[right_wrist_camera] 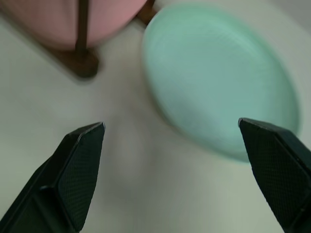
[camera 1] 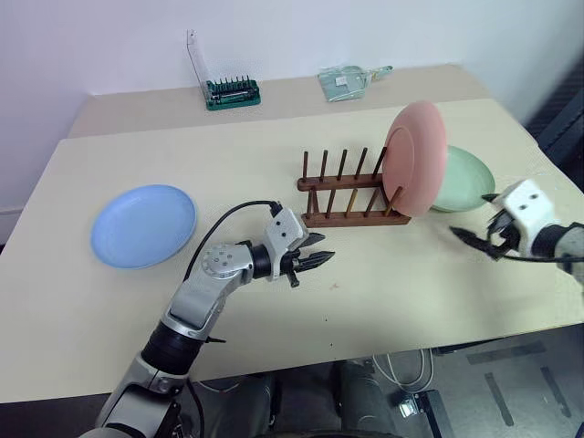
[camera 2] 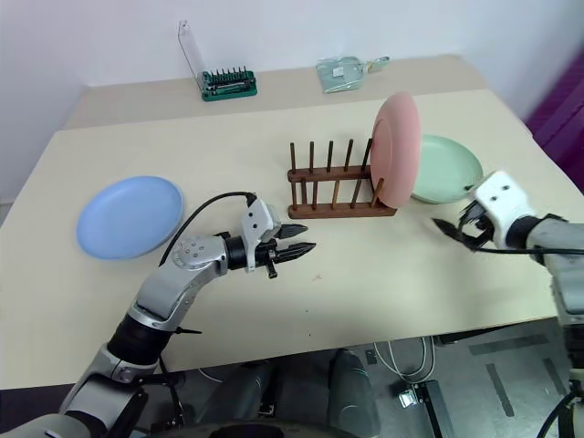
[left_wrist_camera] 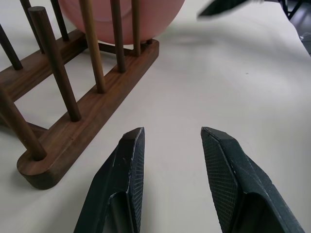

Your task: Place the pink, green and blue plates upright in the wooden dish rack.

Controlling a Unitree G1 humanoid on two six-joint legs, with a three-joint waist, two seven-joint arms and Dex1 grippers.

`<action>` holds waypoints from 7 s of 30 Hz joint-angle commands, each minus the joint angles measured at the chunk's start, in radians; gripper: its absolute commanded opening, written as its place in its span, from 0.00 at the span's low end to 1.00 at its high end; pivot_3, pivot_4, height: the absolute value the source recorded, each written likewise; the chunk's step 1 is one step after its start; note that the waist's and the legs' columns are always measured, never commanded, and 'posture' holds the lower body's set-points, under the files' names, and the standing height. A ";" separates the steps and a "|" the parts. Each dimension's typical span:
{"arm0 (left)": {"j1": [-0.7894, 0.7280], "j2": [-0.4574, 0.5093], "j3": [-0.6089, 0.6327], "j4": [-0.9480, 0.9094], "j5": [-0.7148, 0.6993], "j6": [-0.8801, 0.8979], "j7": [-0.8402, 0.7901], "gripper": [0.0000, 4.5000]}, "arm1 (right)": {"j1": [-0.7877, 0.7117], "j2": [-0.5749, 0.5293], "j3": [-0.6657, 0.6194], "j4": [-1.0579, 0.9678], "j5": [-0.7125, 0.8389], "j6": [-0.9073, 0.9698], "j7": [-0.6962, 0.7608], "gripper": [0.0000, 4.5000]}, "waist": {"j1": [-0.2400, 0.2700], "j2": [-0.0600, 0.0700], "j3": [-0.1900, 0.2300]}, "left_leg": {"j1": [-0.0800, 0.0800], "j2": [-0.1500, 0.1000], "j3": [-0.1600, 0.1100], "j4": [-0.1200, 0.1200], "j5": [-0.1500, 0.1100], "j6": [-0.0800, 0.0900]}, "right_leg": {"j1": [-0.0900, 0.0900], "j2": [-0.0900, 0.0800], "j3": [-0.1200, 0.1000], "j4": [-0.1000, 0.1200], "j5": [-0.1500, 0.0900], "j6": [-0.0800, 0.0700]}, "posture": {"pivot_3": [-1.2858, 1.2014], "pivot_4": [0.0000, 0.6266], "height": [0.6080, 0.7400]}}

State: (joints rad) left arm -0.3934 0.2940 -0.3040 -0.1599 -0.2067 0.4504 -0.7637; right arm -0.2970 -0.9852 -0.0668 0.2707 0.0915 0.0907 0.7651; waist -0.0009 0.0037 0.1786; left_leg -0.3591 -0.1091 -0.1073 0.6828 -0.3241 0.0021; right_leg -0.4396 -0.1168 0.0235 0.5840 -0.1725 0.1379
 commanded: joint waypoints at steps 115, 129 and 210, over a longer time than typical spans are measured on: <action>-0.104 -0.205 0.957 -0.146 0.056 0.626 0.988 0.01 | -0.291 0.304 0.129 -0.788 0.460 0.480 -0.031 0.54 | 0.017 -0.008 -0.001 | -0.008 0.000 -0.007 0.001 0.001 -0.003 | -0.005 0.001 -0.005 -0.002 0.001 0.000 | 0.52 0.24 1.00; -0.148 -0.192 0.617 -0.295 -0.055 0.309 0.748 0.00 | -0.481 0.366 0.535 -0.493 -0.190 0.007 -0.026 0.99 | 0.006 -0.009 0.000 | -0.011 0.000 -0.006 0.000 0.001 -0.003 | -0.008 0.001 -0.005 -0.002 0.001 0.000 | 0.52 0.24 1.00; 0.194 0.006 0.310 -0.143 0.106 -0.167 0.510 0.67 | -0.406 0.424 0.148 -0.843 0.453 0.499 -0.438 0.80 | -0.010 -0.008 -0.002 | -0.015 0.001 -0.001 -0.001 0.003 -0.005 | -0.022 0.002 -0.004 0.009 0.003 -0.006 | 0.52 0.24 1.00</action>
State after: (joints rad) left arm -0.1915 0.3009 -0.0030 -0.2768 -0.1091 0.2970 -0.2567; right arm -0.7277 -0.5258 0.0769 -0.5164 0.6087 0.6918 0.2270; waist -0.0110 -0.0043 0.1764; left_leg -0.3734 -0.1079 -0.1088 0.6817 -0.3216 -0.0027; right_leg -0.4610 -0.1151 0.0188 0.5927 -0.1693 0.1324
